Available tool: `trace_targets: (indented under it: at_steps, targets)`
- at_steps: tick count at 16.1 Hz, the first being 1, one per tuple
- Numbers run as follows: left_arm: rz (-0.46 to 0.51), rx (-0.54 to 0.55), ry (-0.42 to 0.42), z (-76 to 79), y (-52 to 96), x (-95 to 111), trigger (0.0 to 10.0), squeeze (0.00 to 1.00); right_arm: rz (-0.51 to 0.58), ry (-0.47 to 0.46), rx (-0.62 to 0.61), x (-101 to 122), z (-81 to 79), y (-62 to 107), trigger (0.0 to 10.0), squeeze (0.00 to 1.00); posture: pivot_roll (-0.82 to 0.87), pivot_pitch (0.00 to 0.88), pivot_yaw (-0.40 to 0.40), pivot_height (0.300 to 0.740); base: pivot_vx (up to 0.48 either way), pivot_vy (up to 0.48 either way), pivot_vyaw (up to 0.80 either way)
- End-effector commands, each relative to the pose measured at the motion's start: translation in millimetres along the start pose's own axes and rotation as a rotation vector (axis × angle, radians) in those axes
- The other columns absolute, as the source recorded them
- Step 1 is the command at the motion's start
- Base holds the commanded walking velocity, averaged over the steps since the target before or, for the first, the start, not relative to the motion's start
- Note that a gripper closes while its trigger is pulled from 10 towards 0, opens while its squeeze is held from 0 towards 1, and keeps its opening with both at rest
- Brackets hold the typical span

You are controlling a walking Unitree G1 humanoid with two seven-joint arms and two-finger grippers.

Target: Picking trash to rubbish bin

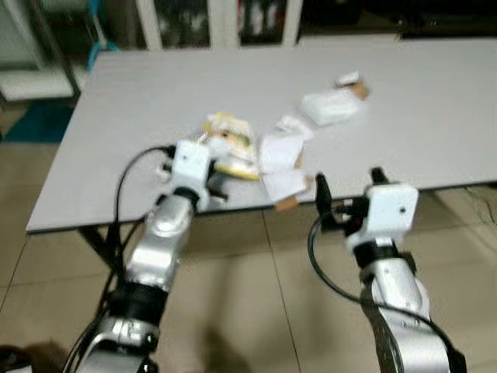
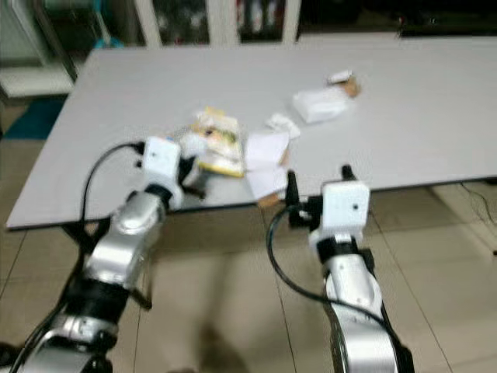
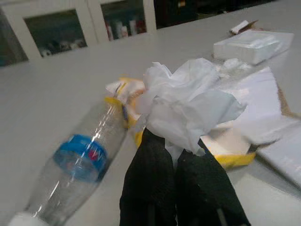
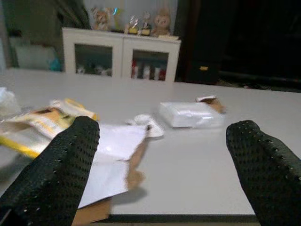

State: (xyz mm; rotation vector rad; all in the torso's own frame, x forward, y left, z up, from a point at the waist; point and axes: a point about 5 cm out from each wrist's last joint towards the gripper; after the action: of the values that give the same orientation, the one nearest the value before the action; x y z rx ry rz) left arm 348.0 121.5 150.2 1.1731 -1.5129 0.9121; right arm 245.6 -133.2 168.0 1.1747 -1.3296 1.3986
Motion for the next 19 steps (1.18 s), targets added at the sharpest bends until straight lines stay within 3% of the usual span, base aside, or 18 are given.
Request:
trace_targets:
  at_steps: [1, 8, 19]
  targets:
    - [0.005, -0.016, 0.005, 6.0, -0.7, 1.6, 10.0, 0.00, -0.029, -0.004, -0.015, -3.6, 3.9, 0.6, 10.0, 0.00, 0.15, 0.097, -0.011, 0.740, 0.356, 0.000, 0.00]
    - [-0.003, -0.010, 0.001, 5.2, -1.2, 0.4, 10.0, 0.00, -0.055, 0.000, -0.002, -7.6, 3.9, 0.7, 10.0, 0.00, 0.16, 0.096, -0.009, 0.740, 0.379, 0.000, 0.00]
    - [-0.034, -0.046, -0.045, 5.5, 3.3, -8.8, 10.0, 0.00, -0.105, -0.071, -0.062, -17.3, 11.9, 2.0, 10.0, 0.00, 0.17, 0.113, 0.008, 0.740, 0.000, 0.000, 0.00]
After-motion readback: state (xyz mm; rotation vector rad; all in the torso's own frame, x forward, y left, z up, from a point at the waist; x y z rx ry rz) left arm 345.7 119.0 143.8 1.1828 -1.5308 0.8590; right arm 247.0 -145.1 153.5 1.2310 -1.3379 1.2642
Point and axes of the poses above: a point about 5 cm out from each wrist's last joint towards the gripper, its own y axis pointing back from the gripper into the wrist, its own x axis along the axis of the wrist's last joint, z = x × y, and after that the axes turned 5 degrees about -y, right-handed
